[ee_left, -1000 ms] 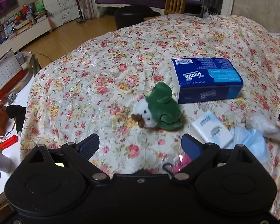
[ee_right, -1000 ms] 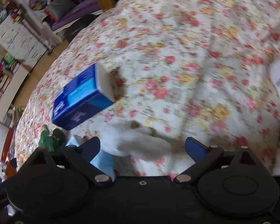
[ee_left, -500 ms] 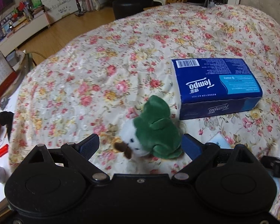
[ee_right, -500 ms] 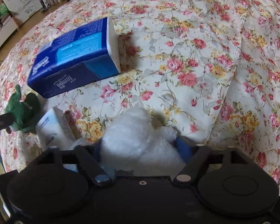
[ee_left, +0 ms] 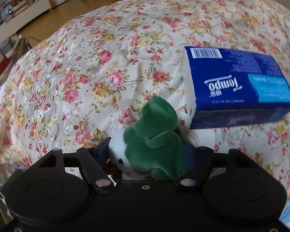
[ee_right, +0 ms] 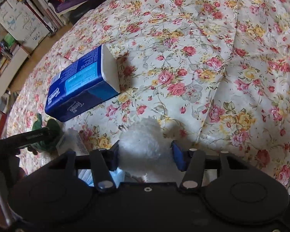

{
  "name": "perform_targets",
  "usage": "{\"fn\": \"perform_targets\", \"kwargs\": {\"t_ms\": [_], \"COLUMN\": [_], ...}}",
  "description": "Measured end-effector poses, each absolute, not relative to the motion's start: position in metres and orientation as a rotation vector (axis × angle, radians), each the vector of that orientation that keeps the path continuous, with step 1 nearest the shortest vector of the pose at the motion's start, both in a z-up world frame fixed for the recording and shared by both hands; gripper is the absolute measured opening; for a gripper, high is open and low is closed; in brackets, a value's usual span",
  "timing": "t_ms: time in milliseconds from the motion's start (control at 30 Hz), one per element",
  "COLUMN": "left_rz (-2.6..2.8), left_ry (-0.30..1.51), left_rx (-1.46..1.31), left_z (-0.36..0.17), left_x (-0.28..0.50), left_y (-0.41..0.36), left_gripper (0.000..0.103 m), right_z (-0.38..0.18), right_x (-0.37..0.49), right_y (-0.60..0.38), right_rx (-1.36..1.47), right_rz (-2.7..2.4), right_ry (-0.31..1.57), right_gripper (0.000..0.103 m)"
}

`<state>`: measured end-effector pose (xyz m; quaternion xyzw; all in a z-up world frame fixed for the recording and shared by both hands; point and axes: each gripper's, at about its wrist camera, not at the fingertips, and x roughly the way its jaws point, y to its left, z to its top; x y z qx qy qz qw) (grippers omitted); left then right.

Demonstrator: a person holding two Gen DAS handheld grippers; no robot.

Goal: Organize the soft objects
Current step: 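Grasp the white fluffy plush with the right tool while the left tool grasps the green plush toy, then carry the green plush into the gold tray with the left tool while the right tool places the white plush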

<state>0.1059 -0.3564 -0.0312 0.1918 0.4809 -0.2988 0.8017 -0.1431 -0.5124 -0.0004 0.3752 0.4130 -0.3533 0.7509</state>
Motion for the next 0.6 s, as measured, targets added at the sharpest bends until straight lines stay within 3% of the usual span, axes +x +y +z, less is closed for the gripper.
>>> {"fn": "perform_targets", "kwargs": {"t_ms": [267,600], "left_rz": [-0.647,-0.592], "left_ry": [1.026,0.978], "left_rx": [0.343,0.275], "left_z": [0.004,0.042], "left_x": [0.099,0.094], "left_y": [-0.32,-0.216], "left_gripper": [0.066,0.066], "right_z": [0.003,0.014], "right_x": [-0.154,-0.163], "right_y": [-0.508,-0.482], "right_rx": [0.806,0.712], "right_rz": [-0.782,-0.808], "right_ry": [0.855,0.846], "right_gripper": [0.047,0.041]}}
